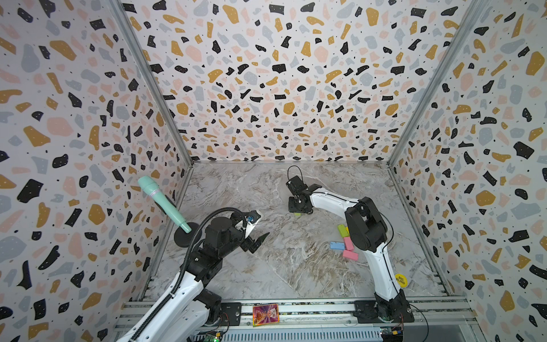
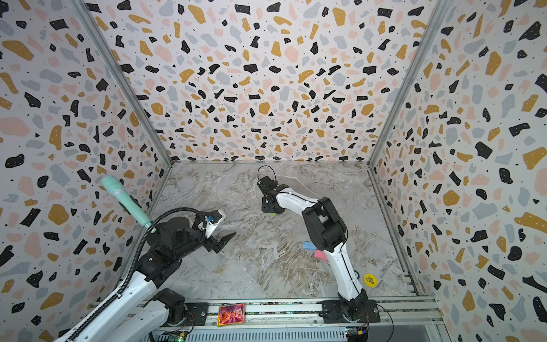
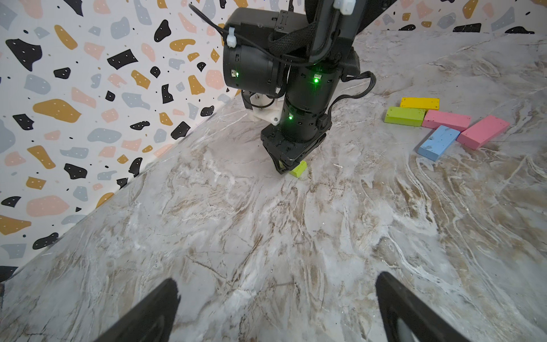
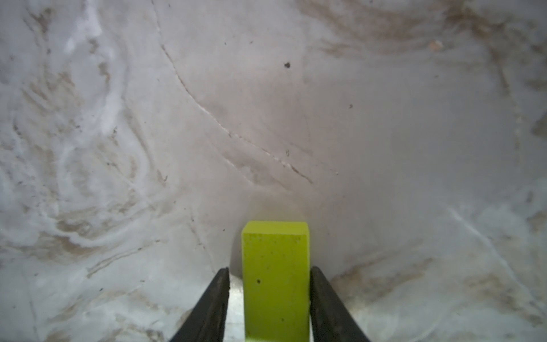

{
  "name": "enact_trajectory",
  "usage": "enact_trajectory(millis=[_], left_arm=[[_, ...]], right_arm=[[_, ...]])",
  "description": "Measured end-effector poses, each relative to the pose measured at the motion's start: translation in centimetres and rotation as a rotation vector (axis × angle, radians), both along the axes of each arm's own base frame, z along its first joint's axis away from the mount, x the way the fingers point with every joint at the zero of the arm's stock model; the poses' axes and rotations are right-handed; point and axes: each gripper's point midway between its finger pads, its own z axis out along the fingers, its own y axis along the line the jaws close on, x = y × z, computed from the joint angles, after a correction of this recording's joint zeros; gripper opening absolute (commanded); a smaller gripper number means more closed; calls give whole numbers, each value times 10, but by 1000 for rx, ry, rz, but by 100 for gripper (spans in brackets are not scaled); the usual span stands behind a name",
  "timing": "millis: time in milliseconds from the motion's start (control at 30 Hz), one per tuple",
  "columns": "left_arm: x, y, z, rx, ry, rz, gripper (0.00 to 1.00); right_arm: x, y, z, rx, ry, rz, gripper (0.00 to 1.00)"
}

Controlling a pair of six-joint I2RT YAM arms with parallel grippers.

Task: Assemble the letter t with building blocks
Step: Place the building block at the center of the board.

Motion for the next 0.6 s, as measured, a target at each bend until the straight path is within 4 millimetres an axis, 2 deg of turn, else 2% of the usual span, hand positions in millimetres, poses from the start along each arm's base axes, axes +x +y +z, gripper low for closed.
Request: enact_trajectory(millis=[167,233,300,467,600], left_arm=[[0,0,0,3,-3,-2,99],[0,0,0,4,-3,-2,99],[0,0,0,5,-3,-3,99],[1,0,-3,10,7,-3,99],[2,-1,-6,14,16,-3,99]], right_arm=[[0,1,1,7,-2,-2,51],[-1,0,2,10,-4,-4,65],[-3,-1,5,11,-6,4,74],[-6,-2,11,21,0,37,75],[-3,-3,29,69,-7,54,73]])
